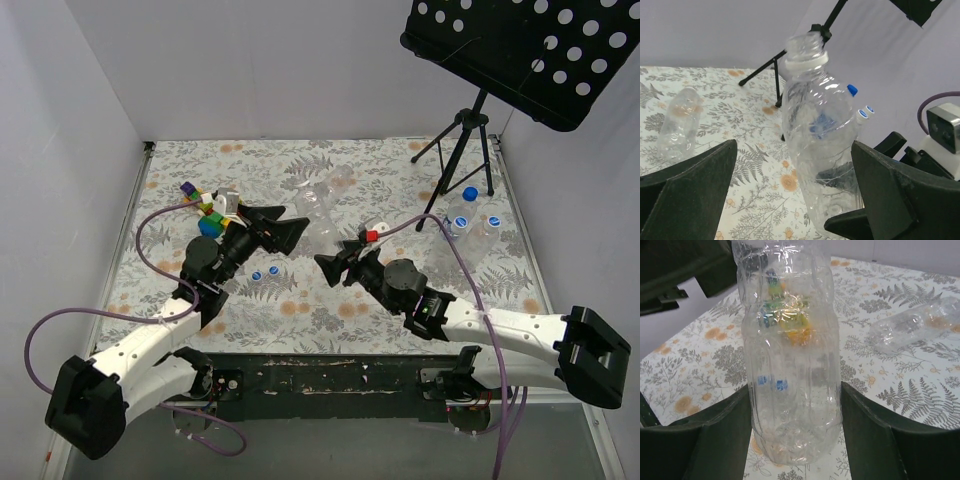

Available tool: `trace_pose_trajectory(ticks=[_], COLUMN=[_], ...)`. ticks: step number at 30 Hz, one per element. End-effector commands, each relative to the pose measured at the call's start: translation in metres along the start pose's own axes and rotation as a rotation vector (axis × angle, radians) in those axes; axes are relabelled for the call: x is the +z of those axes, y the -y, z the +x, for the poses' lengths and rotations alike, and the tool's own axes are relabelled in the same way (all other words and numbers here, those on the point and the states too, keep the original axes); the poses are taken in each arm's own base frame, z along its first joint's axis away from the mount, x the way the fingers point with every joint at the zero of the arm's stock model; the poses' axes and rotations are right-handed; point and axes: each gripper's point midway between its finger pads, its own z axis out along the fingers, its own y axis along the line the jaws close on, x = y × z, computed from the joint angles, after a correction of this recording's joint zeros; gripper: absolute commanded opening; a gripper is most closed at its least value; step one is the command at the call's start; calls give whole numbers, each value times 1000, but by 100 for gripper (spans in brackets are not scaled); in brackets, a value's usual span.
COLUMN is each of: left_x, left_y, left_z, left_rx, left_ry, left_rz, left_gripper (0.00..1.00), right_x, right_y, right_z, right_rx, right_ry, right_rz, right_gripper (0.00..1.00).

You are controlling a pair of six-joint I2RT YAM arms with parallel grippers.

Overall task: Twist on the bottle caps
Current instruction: Pick up the plastic bottle at the center of the board.

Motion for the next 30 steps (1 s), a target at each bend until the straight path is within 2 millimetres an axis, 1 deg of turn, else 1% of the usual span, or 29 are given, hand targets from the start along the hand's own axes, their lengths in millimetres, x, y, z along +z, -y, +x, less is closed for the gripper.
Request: trace_pose_trajectory(ticks=[1,2,4,7,10,12,14,21,30], left_x=[4,5,3,0,0,-1,-1,-3,-2], left_y=[21,24,32,39,38,38,34,22,27], left_z=[10,16,20,20,18,17,16,11,16], left_rx=[-38,-44,-44,-61,-87,-98,-113,-137,-160], left_ry=[-33,-50,-54,-37,-27,-24,-19,19,-10], left_rz=[99,115,159,190,168,165,137,62,88], left_gripper=[98,98,98,98,98,98,98,97,90], right_x=[-2,-2,-1,-1,-1,0,1,2,6], right_y=[-4,-3,-4,-5,-9,-14,-20,-33,-45], right_z=[-54,-52,-50,-42,-35,-33,-29,-28,-25], right_rx=[52,42,47,47,29,22,16,-27,-57], right_ry=[224,222,222,216,217,225,228,250,244], right_rz=[37,46,57,88,111,113,109,113,101], right_gripper=[63,63,63,64,63,63,63,63,63])
